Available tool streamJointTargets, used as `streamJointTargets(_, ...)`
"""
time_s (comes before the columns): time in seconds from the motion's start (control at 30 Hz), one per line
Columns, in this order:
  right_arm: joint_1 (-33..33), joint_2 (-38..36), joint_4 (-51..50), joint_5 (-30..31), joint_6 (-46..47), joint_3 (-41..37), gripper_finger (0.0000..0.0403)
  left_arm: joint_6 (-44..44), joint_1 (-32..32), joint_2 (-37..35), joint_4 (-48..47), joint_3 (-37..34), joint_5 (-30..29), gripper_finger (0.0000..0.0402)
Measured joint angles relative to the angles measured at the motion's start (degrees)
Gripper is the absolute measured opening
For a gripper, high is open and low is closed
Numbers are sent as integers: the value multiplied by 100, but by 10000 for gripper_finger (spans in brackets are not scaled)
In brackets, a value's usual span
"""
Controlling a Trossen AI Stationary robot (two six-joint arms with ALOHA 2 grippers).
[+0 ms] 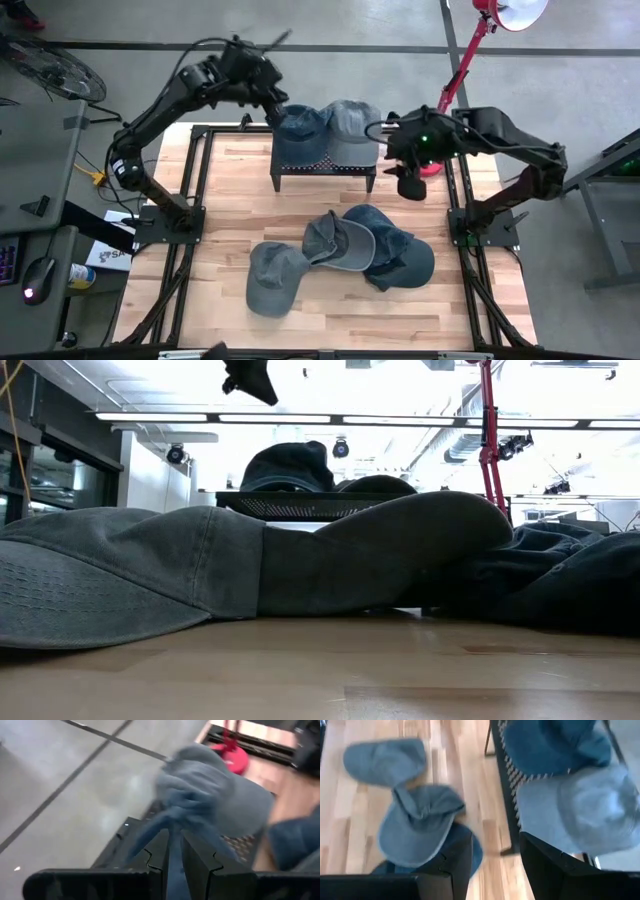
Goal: Pick & Place hat
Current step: Stack the top gray cap on the gray cap on the shelf
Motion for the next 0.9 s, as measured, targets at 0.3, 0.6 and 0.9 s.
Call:
streamJointTargets(0.3, 861, -7, 109, -91, 576, -939, 156, -41, -1075, 2, -574, -231, -64, 46)
streamJointTargets(0.6, 1992, -4, 1578, -87, 1635, -2490, 156, -301, -1993, -157, -1593, -230, -635, 46)
streamJointTargets(0.9, 3045, 2, 4617, 214, 1932, -4203, 156, -608, -2810, -262, -2331, -238, -792, 46)
